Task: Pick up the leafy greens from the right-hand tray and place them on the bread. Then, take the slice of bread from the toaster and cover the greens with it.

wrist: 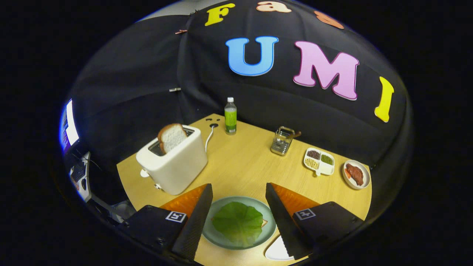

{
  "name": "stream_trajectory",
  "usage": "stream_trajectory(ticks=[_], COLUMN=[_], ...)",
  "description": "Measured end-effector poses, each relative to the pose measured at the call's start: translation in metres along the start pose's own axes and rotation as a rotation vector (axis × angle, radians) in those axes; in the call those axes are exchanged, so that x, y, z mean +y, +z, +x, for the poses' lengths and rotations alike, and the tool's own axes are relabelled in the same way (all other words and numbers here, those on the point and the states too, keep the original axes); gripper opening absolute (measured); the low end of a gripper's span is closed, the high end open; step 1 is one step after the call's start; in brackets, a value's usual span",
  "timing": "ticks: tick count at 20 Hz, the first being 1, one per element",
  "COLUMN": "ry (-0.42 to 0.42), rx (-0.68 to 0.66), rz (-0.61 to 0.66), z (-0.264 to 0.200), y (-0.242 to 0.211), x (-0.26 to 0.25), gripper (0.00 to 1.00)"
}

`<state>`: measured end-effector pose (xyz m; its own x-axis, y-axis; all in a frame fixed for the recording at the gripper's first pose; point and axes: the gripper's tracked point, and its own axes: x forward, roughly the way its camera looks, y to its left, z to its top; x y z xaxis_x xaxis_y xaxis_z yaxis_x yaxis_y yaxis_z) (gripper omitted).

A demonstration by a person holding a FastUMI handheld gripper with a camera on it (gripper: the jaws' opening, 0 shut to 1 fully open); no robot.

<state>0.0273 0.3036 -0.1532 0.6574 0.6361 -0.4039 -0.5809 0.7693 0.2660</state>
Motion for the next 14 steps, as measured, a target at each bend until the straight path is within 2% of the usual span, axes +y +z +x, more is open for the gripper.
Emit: stream_trajectory(ticks=[8,14], ry=[0.141,0.155], rx=[-0.153,-0.107], rz=[-0.072,-0.079], z=[-0.008,0.044], y=[0.118,0.127], x=[0.092,0.145], gripper=[0.9,0.9])
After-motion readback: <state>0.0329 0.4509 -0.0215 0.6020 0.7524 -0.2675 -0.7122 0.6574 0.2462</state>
